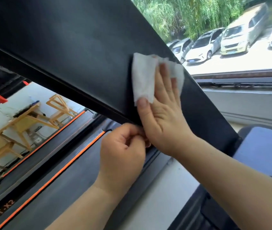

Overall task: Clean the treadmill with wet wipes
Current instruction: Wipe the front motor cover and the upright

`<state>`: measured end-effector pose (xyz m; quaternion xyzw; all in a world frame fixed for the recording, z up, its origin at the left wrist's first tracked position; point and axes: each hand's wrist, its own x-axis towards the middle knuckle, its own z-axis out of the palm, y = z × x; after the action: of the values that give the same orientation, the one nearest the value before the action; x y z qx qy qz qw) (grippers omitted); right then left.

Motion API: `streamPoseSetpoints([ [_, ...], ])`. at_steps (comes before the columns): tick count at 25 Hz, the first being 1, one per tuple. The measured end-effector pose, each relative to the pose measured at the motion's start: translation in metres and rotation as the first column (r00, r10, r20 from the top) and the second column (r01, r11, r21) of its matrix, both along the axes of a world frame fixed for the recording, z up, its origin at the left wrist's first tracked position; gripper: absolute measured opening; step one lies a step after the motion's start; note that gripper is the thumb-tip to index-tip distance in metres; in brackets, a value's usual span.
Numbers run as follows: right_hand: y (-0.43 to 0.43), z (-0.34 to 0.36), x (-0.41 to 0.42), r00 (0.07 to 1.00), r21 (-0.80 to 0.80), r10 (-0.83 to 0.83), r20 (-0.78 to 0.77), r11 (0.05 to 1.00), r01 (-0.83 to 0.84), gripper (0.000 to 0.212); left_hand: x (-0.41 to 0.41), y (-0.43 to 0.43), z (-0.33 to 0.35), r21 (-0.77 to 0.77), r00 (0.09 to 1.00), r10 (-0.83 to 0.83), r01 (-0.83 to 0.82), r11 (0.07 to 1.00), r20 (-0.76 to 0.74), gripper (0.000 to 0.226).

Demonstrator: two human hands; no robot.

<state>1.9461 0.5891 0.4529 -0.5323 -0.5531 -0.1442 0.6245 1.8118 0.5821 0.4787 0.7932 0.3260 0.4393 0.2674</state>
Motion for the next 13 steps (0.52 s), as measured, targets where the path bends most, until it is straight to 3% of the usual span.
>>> streamPoseSetpoints([
  [2,-0.002,-0.025,0.015,0.999,-0.013,-0.026,-0.018,1.0,0.026,0.065,0.006,0.006,-0.014,-0.114,0.998,0.057,-0.06,0.992,-0.026,0.037],
  [4,-0.002,-0.063,0.037,0.93,-0.156,-0.063,-0.363,0.988,0.006,0.068,0.013,0.005,-0.025,-0.16,0.992,0.075,-0.09,0.983,-0.101,0.04],
  [6,-0.003,-0.094,0.054,0.663,-0.289,-0.113,-0.74,0.943,-0.163,0.07,0.02,0.001,-0.033,-0.189,0.982,0.044,-0.079,0.979,-0.185,0.04],
  [7,-0.003,-0.103,0.057,0.527,-0.299,-0.146,-0.837,0.929,-0.217,0.071,0.022,0.0,-0.038,-0.201,0.977,0.029,-0.073,0.977,-0.213,0.04],
  [11,0.006,-0.134,0.063,0.109,-0.277,-0.257,-0.96,0.925,-0.258,0.069,0.031,0.003,-0.051,-0.243,0.956,0.033,-0.107,0.964,-0.29,0.039],
  [13,-0.001,-0.163,0.067,0.062,-0.313,-0.311,-0.948,0.884,-0.346,0.071,0.036,0.002,-0.058,-0.279,0.948,0.031,-0.124,0.952,-0.315,0.039],
])
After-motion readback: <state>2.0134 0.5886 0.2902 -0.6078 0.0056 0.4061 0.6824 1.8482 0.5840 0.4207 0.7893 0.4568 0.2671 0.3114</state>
